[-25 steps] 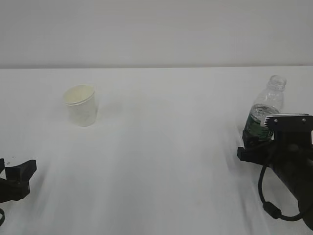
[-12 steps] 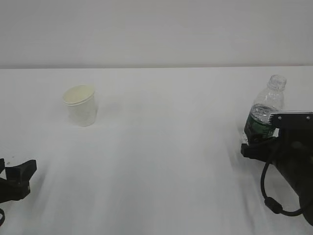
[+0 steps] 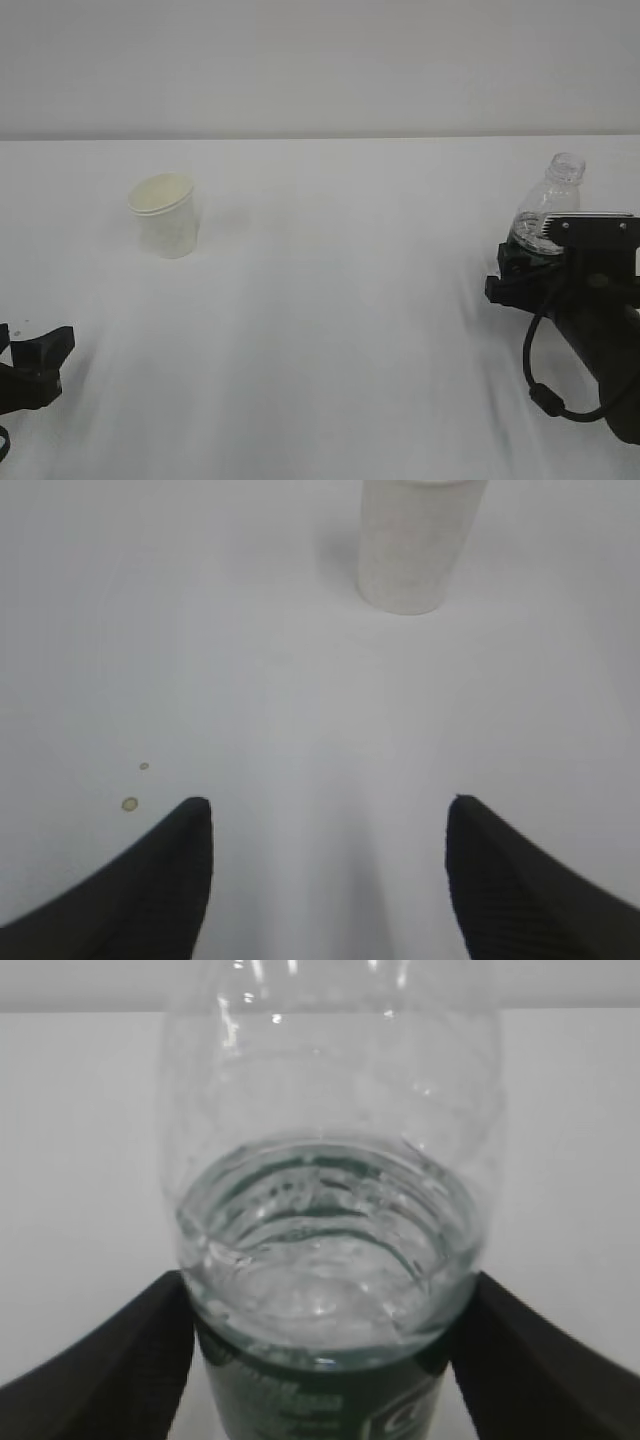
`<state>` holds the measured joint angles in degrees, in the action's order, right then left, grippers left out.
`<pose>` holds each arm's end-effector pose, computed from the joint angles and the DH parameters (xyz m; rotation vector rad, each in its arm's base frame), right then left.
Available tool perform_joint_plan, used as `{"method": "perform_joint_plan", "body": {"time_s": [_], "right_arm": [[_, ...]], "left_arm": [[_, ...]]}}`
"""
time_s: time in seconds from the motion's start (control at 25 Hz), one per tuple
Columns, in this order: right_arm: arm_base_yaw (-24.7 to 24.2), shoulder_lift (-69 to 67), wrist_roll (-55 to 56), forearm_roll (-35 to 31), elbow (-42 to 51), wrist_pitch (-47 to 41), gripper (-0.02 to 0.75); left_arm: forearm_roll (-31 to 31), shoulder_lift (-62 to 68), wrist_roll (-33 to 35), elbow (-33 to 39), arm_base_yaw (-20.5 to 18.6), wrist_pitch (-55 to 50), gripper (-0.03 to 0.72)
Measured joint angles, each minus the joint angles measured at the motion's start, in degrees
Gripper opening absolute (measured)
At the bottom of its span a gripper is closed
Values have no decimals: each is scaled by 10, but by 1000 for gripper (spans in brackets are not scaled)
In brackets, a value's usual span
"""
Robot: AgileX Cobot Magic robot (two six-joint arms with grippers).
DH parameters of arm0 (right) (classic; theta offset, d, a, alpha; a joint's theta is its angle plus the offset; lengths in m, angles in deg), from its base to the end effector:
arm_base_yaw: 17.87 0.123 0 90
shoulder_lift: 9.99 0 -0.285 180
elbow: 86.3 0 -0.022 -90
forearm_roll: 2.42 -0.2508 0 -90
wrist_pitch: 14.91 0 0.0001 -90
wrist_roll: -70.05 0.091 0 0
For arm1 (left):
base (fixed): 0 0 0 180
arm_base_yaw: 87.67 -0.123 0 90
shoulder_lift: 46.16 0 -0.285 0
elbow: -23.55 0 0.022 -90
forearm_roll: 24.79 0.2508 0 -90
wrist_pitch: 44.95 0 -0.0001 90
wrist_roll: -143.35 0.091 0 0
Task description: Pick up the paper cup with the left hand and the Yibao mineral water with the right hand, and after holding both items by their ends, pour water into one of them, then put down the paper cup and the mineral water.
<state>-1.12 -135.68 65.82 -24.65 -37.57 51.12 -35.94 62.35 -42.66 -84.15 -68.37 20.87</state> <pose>0.2894 0.0543 0.0776 0.0442 1.8990 -0.0791 0.1844 -0.0476 0.1037 0.0393 2.0097 -0.1552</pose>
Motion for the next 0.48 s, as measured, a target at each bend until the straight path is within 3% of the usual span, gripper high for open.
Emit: {"method": "perform_joint_plan", "body": {"time_s": [0.48], "right_arm": [[0,-3,-13,2,-23,0,592]], "left_arm": [[0,0,0,0,0,0,519]]}}
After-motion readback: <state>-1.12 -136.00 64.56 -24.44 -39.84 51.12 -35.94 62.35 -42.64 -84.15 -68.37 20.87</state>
